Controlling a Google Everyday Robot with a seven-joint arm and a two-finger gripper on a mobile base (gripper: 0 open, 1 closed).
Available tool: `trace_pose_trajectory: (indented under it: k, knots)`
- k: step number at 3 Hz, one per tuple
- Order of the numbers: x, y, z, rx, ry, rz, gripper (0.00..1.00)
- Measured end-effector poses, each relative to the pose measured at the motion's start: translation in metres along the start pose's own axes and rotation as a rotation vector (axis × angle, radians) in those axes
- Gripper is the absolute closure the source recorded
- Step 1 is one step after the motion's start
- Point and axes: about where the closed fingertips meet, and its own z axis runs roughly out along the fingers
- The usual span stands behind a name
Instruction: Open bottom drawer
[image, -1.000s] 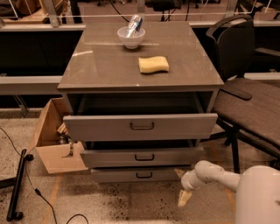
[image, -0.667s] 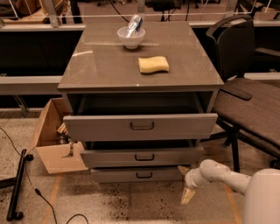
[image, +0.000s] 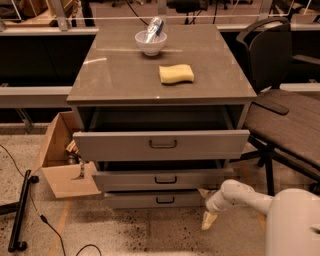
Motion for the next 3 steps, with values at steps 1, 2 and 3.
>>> trace_pose_trajectory:
  k: [1, 2, 3]
  knots:
    - [-0.008, -0.004, 0.026, -0.021, -0.003, -0.010, 0.00]
    - [-0.014, -0.007, 0.046, -0.029, 0.003, -0.011, 0.00]
    - [-0.016, -0.013, 0.059, -0.026, 0.012, -0.009, 0.00]
